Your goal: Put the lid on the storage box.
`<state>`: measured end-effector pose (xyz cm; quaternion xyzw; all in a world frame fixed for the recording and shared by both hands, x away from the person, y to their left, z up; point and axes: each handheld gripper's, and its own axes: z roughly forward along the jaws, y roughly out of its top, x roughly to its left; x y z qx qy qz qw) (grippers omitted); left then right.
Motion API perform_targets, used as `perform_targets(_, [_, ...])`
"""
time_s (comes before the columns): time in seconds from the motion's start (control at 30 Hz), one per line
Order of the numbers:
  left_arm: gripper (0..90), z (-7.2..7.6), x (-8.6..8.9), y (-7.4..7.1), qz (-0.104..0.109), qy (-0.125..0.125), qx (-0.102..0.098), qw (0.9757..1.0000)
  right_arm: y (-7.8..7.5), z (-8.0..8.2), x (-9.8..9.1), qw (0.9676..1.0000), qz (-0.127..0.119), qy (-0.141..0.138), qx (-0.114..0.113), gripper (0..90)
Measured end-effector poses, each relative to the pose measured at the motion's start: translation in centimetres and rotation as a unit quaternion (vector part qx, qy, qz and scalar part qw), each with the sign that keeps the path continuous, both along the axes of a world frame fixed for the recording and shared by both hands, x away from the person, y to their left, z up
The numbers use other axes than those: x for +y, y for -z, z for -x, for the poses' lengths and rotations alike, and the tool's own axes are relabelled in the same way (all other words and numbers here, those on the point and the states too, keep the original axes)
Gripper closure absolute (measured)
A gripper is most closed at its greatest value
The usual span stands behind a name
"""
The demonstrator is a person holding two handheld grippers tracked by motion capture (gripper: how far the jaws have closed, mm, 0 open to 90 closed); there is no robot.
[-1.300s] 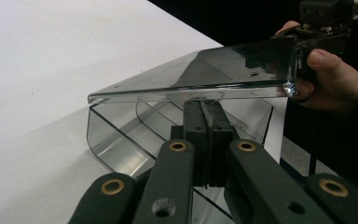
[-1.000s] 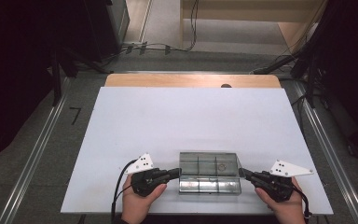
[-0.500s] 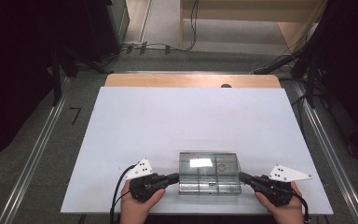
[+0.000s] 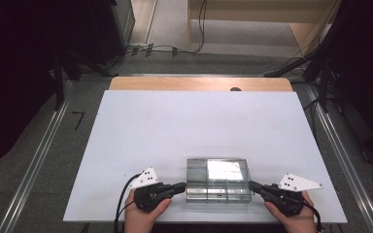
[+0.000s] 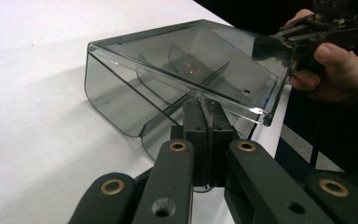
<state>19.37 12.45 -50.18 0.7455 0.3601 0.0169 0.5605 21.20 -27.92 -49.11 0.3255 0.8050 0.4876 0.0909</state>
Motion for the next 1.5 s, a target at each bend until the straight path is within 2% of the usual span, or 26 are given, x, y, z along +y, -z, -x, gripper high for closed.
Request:
perform_targets(0.23, [89.1, -0.1, -0.1, 0.5, -0.009, 0.004, 0.016, 0.9998, 0.0, 0.0, -0.2, 1.0000, -0.002, 0.001, 0.002, 86.8])
perform_targets(0.33, [89.1, -0.1, -0.3, 0.5, -0.009, 0.006, 0.016, 0.9998, 0.1, 0.1, -0.4, 1.0000, -0.002, 0.003, 0.003, 86.8])
perform_targets(0.43, [89.1, -0.1, -0.3, 0.5, -0.011, 0.005, 0.016, 0.9998, 0.2, 0.2, -0.4, 0.9999, 0.017, 0.004, 0.002, 86.8])
perform_targets(0.73, [89.1, -0.1, -0.4, 0.6, -0.025, 0.002, 0.016, 0.9996, 0.7, 0.1, -0.4, 0.9997, 0.019, 0.000, 0.016, 86.9])
perform_targets(0.87, [89.1, -0.1, -0.3, 0.6, -0.025, 0.004, 0.016, 0.9995, 0.9, 0.0, -0.5, 0.9994, 0.028, 0.002, 0.019, 86.9])
perform_targets(0.9, [89.1, -0.2, -0.4, 0.6, -0.031, 0.007, 0.017, 0.9993, 0.9, 0.0, -0.5, 0.9994, 0.028, 0.002, 0.021, 86.9])
perform_targets(1.2, [89.1, -0.2, -0.4, 0.7, -0.032, 0.005, 0.018, 0.9993, 1.0, -0.1, -0.5, 0.9994, 0.030, 0.000, 0.018, 86.5])
perform_targets(1.37, [86.4, -0.2, -0.2, 0.6, -0.032, 0.000, 0.010, 0.9995, 0.8, -0.2, -0.9, 0.9996, 0.024, 0.004, 0.015, 80.7])
perform_targets(1.43, [82.9, -0.1, 0.1, 0.5, -0.028, -0.004, 0.004, 0.9996, 0.7, -0.3, -1.1, 0.9997, 0.020, 0.011, 0.008, 74.4])
perform_targets(1.5, [78.8, -0.1, 0.3, 0.4, -0.028, -0.007, -0.005, 0.9996, 0.5, -0.4, -1.3, 0.9997, 0.016, 0.019, 0.002, 63.2])
